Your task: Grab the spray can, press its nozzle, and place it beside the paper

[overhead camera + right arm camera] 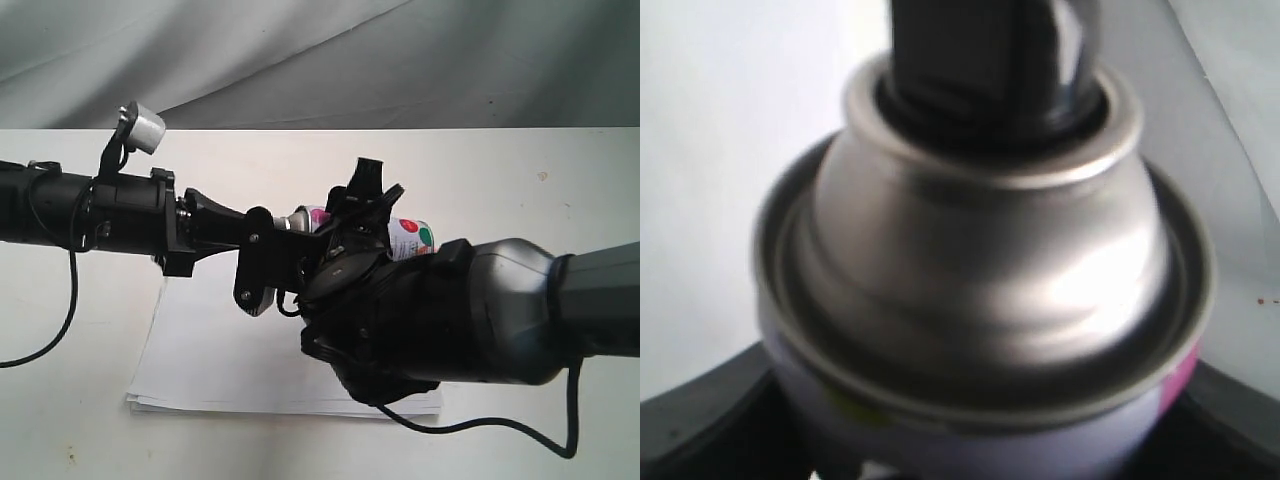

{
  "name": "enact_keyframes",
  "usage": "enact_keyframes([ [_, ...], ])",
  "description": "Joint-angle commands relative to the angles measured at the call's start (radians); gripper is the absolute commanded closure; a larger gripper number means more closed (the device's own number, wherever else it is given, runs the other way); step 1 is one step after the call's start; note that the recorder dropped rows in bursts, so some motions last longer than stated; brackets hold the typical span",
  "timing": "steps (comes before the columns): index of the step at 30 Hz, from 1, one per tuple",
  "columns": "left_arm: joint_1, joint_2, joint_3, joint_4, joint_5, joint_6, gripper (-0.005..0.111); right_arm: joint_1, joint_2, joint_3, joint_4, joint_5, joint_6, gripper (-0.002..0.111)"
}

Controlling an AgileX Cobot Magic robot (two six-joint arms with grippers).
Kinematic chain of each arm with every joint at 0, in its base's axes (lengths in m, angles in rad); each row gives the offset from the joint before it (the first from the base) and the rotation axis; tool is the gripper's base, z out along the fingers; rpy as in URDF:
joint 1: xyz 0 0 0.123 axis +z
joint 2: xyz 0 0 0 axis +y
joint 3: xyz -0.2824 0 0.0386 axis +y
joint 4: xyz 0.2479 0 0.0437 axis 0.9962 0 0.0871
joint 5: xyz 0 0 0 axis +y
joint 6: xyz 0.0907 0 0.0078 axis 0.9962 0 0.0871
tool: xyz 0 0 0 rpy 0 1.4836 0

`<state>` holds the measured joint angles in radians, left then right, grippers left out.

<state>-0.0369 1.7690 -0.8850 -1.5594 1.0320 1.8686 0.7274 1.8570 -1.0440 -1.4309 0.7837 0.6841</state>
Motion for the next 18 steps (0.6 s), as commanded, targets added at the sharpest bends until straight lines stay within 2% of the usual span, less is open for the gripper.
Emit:
enact_keyframes([
  [1, -0.015, 0.005, -0.028, 0.006, -0.008, -0.036, 0.107, 0.008, -0.012, -0.012, -0.068, -0.065, -0.001, 0.108],
  [10, -0.015, 0.098, -0.028, -0.009, 0.073, -0.024, 0.107, 0.008, -0.012, -0.012, -0.068, -0.065, -0.001, 0.108],
  [18, -0.015, 0.103, -0.028, -0.038, 0.093, 0.002, 0.107, 0.008, -0.012, -0.012, -0.068, -0.107, -0.001, 0.108],
])
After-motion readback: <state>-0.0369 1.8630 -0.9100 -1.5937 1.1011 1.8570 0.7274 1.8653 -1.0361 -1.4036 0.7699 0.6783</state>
